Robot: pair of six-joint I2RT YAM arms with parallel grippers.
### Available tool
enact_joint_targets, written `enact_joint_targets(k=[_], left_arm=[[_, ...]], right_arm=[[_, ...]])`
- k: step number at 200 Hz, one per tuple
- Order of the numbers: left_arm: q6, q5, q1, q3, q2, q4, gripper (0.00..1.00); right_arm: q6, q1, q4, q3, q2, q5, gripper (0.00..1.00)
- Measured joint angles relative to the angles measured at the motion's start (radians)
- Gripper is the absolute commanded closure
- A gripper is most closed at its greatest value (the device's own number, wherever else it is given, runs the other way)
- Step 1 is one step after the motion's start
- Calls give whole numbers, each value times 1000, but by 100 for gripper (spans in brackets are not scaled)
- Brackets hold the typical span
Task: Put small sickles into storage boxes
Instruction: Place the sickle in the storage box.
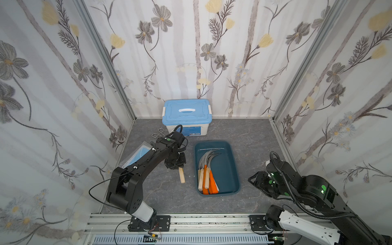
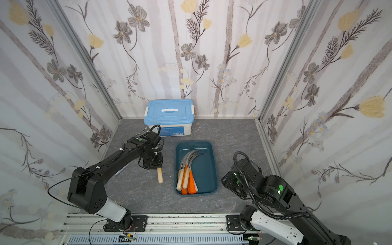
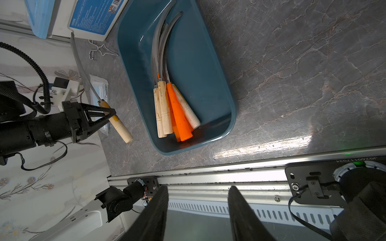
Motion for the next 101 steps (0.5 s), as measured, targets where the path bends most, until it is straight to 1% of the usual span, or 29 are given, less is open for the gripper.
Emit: enact_joint_targets(k=[51,101], left_arm=[[13,7,-2,42,0,0,100],[14,8,-34,64,-4,-1,100]], right_arm=[[-7,0,0,4,5,0,51],[-7,0,0,4,5,0,51]])
